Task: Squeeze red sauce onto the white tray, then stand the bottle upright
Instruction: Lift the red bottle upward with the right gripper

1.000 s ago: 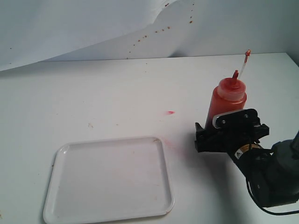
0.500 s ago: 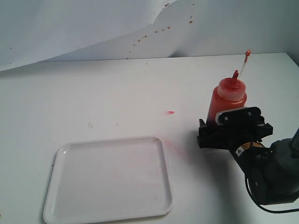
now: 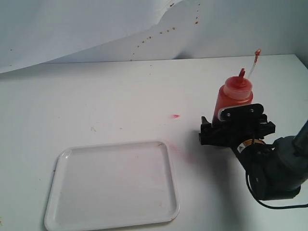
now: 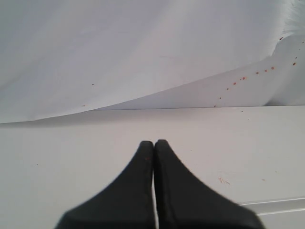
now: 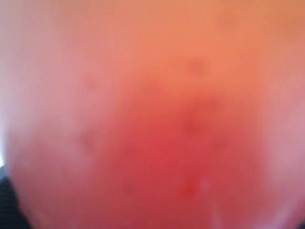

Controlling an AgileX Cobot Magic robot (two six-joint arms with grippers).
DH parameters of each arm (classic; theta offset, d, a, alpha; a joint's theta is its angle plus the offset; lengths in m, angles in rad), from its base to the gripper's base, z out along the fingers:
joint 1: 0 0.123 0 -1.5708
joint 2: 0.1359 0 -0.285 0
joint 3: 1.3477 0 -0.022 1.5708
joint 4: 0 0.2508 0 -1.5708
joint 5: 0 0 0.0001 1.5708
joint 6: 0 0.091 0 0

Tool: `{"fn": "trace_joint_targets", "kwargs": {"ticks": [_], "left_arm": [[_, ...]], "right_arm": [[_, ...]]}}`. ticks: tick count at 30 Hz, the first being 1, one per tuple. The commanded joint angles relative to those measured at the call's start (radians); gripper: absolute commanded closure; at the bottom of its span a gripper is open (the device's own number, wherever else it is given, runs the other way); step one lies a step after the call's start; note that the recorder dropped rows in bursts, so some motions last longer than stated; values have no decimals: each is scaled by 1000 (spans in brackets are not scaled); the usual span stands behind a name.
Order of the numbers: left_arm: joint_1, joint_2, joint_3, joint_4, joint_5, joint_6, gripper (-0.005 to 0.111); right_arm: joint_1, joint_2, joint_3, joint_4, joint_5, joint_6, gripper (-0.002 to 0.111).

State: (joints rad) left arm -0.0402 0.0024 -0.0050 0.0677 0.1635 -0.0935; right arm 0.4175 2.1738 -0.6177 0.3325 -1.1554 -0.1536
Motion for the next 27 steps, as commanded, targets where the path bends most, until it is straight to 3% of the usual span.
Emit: {"fn": "trace_joint_targets", "kwargs": {"ticks": [1, 9, 15, 27], "left_arm": [[0, -2, 5, -6, -2, -2, 107], [0, -2, 5, -6, -2, -2, 107], [0, -2, 5, -6, -2, -2, 107], [0, -2, 5, -6, -2, -2, 107]], "right_arm": [[0, 1, -23, -11, 24, 6, 5], [0, 7, -23, -11, 51, 6, 5], [-2, 78, -24, 12, -60, -23, 5], [0, 76, -24, 56, -66, -21, 5]]}}
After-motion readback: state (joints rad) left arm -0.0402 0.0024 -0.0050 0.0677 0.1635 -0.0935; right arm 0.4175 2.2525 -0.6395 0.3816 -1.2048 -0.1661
